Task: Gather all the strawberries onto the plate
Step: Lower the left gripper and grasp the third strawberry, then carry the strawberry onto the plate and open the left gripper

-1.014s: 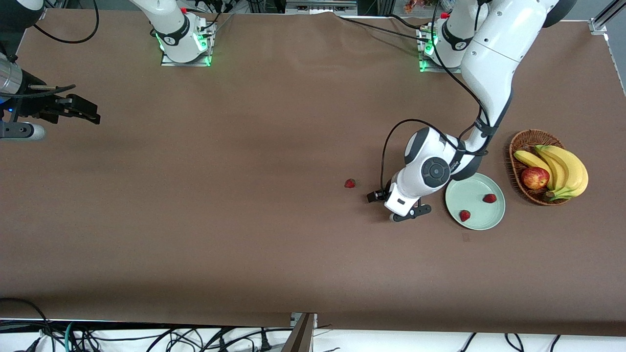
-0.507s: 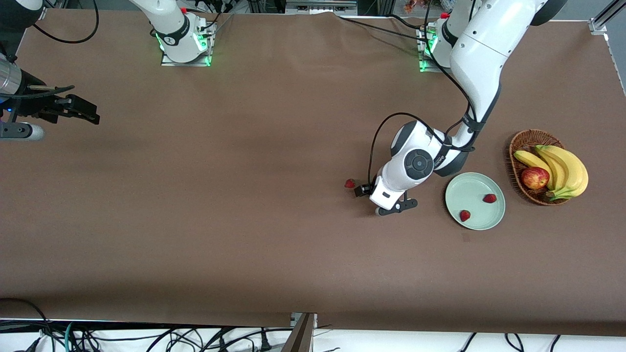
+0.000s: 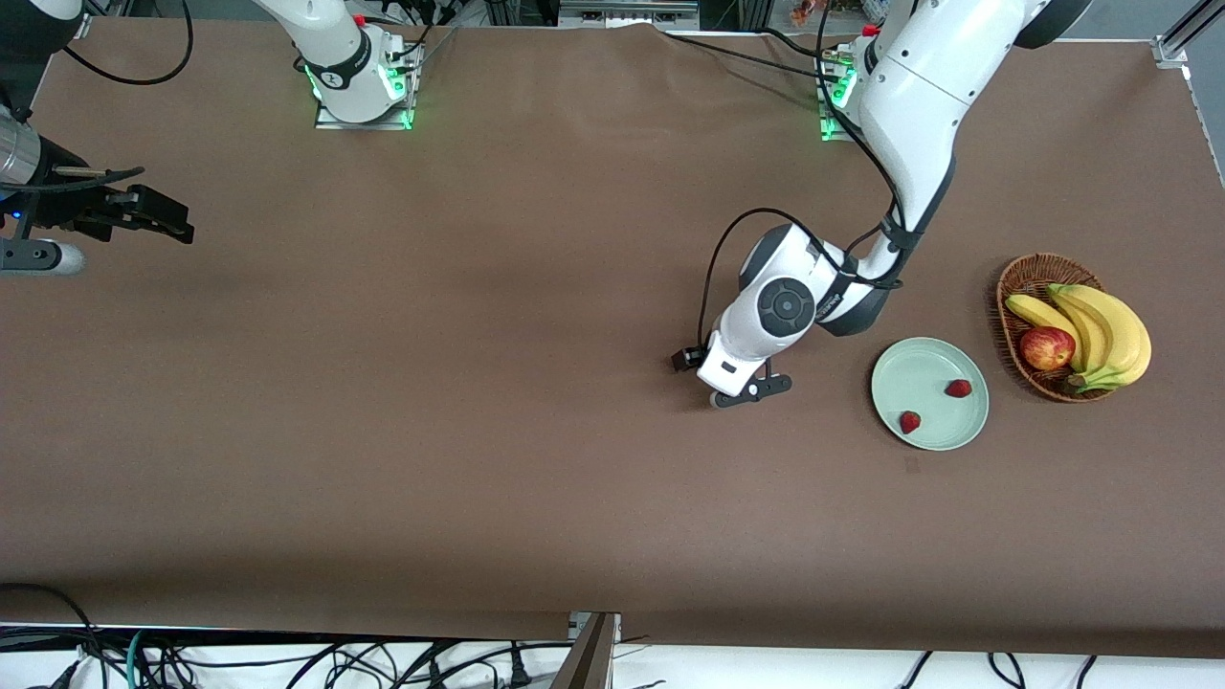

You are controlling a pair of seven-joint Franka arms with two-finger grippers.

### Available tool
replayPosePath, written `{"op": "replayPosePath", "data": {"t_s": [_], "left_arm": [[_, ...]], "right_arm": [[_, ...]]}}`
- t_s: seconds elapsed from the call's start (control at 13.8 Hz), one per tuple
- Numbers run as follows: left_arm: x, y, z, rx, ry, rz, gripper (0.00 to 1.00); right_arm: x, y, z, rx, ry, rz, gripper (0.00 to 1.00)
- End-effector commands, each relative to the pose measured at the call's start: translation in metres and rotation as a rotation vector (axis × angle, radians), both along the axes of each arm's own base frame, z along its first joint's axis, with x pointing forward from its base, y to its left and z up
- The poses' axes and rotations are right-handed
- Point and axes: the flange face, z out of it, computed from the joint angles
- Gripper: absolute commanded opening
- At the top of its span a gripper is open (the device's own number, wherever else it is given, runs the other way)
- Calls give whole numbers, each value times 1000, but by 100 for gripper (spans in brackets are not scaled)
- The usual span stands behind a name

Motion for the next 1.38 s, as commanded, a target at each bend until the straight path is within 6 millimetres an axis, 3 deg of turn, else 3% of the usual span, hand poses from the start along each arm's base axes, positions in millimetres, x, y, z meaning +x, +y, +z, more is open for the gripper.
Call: {"op": "replayPosePath", "data": {"t_s": [0.0,0.14,0.22,0.43,0.58,0.87,0.94,1.3], "left_arm": [[-6,-8,7,25,-4,0,71],[-10,-14,5,25,-3,-7,45],[-10,-13,3,27,-1,-7,41],[-7,-9,2,27,-1,2,16],[2,4,15,30,-5,22,10],[28,84,76,68,69,-20,10],[37,113,89,68,77,-41,10],[59,263,104,-1,108,-293,11]], "right_arm": [[3,-2,6,-13,-4,0,100],[3,-5,6,-13,-4,-3,100],[3,-9,6,-13,-4,-10,100],[3,-12,6,-10,-4,-16,100],[3,-13,6,-10,-4,-17,100],[3,-13,6,-8,-4,-19,100],[3,-13,6,-8,-4,-19,100],[3,-13,6,-10,-4,-31,100]]}}
